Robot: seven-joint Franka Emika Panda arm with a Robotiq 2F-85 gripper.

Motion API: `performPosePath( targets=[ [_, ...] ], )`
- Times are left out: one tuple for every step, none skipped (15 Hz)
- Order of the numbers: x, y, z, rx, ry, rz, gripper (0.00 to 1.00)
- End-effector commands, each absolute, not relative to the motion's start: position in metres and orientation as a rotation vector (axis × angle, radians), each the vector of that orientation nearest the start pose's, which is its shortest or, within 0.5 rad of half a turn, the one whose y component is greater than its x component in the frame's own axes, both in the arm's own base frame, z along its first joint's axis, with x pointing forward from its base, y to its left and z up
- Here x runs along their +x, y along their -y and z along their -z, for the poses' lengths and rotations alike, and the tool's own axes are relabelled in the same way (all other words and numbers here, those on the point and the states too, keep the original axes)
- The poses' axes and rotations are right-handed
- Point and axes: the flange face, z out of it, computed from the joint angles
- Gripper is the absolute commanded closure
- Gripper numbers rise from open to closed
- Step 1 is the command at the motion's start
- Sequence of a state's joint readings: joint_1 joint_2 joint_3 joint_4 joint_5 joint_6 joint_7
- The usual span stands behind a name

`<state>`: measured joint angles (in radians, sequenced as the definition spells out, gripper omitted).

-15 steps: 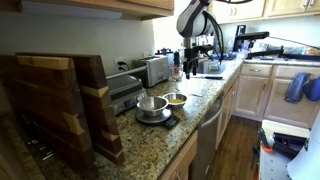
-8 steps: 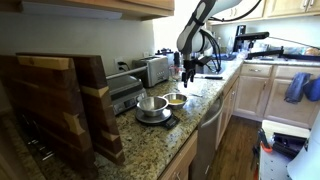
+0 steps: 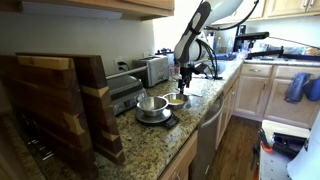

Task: Use the spoon to scoop out some of the contents from the silver bowl on the right into the bowl on the left

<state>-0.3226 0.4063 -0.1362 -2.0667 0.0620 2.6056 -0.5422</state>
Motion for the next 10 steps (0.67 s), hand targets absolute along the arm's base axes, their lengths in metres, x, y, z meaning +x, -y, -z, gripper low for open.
performPosePath(
  targets=[
    [0.537, 0.266, -0.246, -3.208, 0.088, 0.216, 0.2],
    [0.538, 0.266, -0.244, -3.208, 0.094, 0.212, 0.31],
    [0.539, 0.267, -0.243, -3.206, 0.093, 0.21, 0.32],
    [0.54, 0.269, -0.241, -3.206, 0.09, 0.202, 0.36],
    [0.54, 0.27, -0.239, -3.205, 0.089, 0.197, 0.36],
    [0.541, 0.271, -0.237, -3.198, 0.087, 0.192, 0.38],
    [0.541, 0.273, -0.234, -3.198, 0.085, 0.187, 0.33],
    [0.542, 0.274, -0.231, -3.194, 0.088, 0.177, 0.32],
    [0.543, 0.274, -0.232, -3.192, 0.09, 0.178, 0.33],
    [0.545, 0.274, -0.232, -3.189, 0.093, 0.182, 0.36]
  ],
)
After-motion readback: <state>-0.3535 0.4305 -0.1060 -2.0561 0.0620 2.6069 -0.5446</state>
